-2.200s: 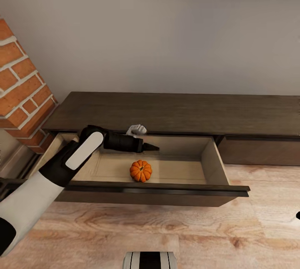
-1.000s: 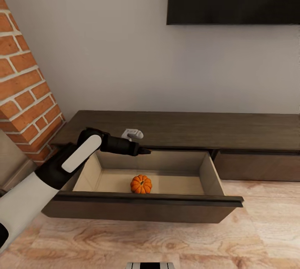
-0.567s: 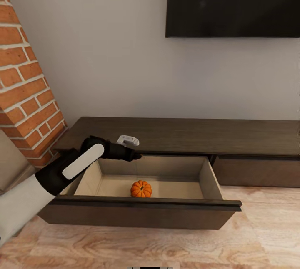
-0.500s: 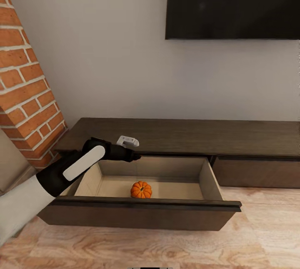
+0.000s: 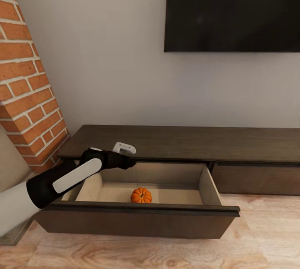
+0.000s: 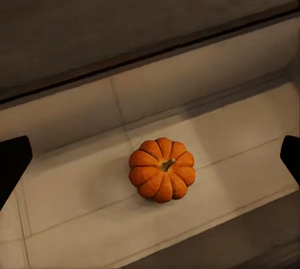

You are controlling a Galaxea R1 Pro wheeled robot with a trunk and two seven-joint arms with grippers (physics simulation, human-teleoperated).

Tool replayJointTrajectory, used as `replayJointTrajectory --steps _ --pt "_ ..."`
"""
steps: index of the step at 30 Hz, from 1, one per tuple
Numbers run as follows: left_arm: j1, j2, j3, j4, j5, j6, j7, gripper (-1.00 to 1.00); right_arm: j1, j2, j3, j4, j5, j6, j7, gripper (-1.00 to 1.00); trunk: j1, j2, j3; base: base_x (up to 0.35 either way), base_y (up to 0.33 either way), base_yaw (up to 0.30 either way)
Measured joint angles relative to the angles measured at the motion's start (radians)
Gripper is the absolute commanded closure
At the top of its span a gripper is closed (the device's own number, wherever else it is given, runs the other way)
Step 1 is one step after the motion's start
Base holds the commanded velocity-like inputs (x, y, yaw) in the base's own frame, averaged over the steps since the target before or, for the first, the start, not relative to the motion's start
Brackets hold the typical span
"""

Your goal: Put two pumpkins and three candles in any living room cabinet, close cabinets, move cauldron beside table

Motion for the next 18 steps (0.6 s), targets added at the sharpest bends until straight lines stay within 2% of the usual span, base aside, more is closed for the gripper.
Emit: replayJointTrajectory --steps 1,3,6,8,10,11,13,18 --pt "0.000 0.004 -0.011 -0.007 0.000 -0.011 0.001 -1.00 0.000 0.001 0.000 0.003 0.000 -0.007 0.001 -1.00 0.000 0.000 0.004 0.000 0.000 0.000" --pt "0.000 0.021 -0.087 -0.033 0.002 -0.072 0.004 -1.00 0.000 0.005 0.007 0.043 0.005 -0.053 0.003 -1.00 -0.001 0.001 0.012 0.000 0.000 0.000" --pt "0.000 0.031 -0.152 -0.042 0.008 -0.148 0.008 -1.00 0.000 0.008 0.027 0.093 0.021 -0.098 0.005 -1.00 -0.003 0.001 0.023 0.000 0.000 0.000" --pt "0.000 0.038 -0.178 -0.043 0.017 -0.182 0.014 -1.00 0.000 0.009 0.037 0.107 0.029 -0.111 0.004 -1.00 -0.004 0.002 0.031 0.000 0.000 0.000" --pt "0.000 0.056 -0.263 -0.045 0.047 -0.262 0.041 -1.00 0.000 0.025 0.058 0.136 0.051 -0.148 0.004 -1.00 -0.004 0.002 0.039 0.000 0.000 0.000" --pt "0.000 0.059 -0.282 -0.046 0.051 -0.280 0.049 -1.00 0.000 0.030 0.061 0.142 0.057 -0.157 0.004 -1.00 -0.005 0.003 0.043 0.000 0.000 0.000" --pt "0.000 0.066 -0.344 -0.048 0.062 -0.347 0.080 -1.00 0.000 0.045 0.069 0.167 0.082 -0.195 0.000 -1.00 -0.006 0.003 0.050 0.000 0.000 0.000" --pt "0.000 0.069 -0.454 -0.057 0.068 -0.474 0.141 -1.00 0.000 0.054 0.074 0.196 0.113 -0.228 -0.006 -1.00 -0.008 0.004 0.070 0.000 0.000 0.000"
